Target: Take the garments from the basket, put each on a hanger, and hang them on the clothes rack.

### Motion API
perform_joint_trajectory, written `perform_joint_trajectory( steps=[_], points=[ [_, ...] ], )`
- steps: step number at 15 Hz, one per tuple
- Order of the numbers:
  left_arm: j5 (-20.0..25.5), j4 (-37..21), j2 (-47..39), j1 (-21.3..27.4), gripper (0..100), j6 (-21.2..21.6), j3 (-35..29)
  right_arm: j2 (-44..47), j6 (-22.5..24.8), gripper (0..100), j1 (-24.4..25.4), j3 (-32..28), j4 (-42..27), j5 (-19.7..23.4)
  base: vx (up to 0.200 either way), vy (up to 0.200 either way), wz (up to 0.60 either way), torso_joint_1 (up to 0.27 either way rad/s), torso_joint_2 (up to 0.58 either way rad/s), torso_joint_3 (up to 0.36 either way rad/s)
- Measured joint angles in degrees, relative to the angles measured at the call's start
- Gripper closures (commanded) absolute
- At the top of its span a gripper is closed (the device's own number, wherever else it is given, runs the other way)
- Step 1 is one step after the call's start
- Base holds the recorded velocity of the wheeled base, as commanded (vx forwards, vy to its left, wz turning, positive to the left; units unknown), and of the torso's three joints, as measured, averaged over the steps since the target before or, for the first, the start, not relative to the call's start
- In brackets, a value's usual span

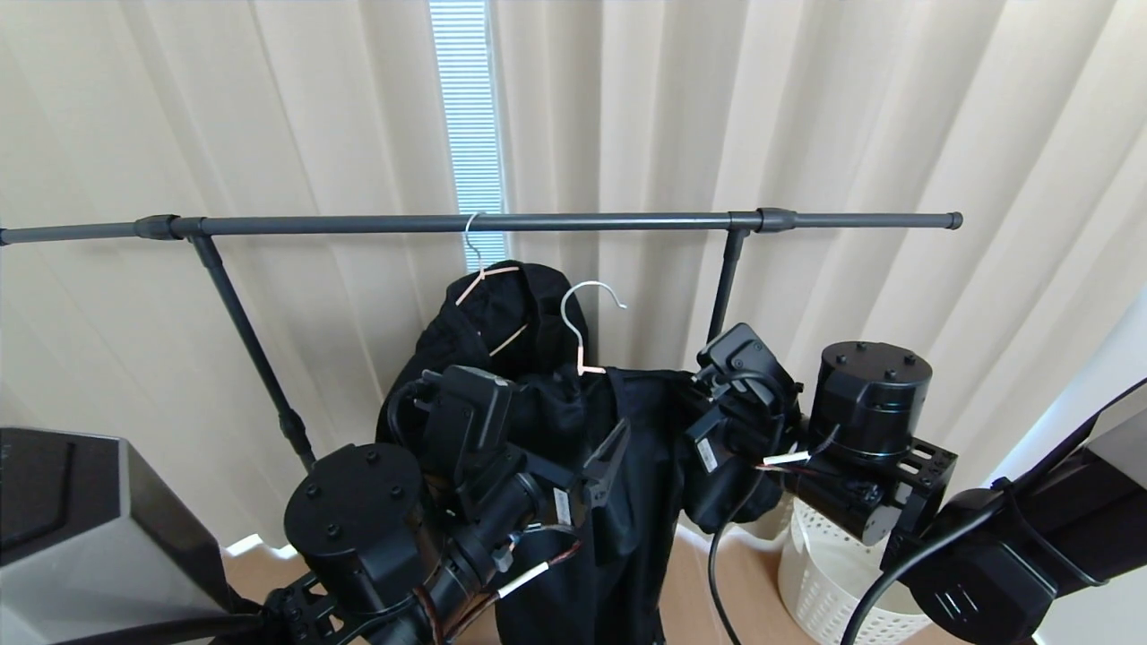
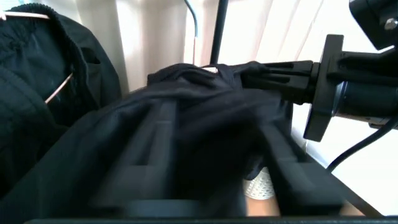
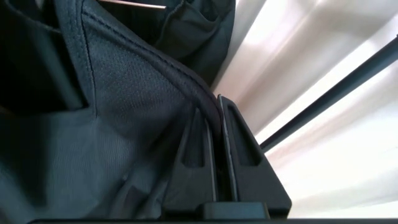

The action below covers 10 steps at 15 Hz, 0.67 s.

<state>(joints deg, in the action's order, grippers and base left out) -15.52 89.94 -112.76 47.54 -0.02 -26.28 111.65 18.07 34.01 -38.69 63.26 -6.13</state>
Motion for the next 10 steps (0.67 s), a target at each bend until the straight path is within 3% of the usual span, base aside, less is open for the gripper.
perform_joint_trajectory(
  steps=[8,10],
  points=[
    [-0.02,-0.02,0.55,-1.52,0,8.23,3.19,-0.55,0.02,100,-4.46,-0.89,-0.04,0.83,0.0,0.0,0.0,0.0,0.0,0.0],
    [3.78,-0.02,2.51,-4.94,0,9.59,4.73,-1.57,0.43,100,-7.52,-0.74,-0.12,4.14,0.0,0.0,0.0,0.0,0.0,0.0]
  ],
)
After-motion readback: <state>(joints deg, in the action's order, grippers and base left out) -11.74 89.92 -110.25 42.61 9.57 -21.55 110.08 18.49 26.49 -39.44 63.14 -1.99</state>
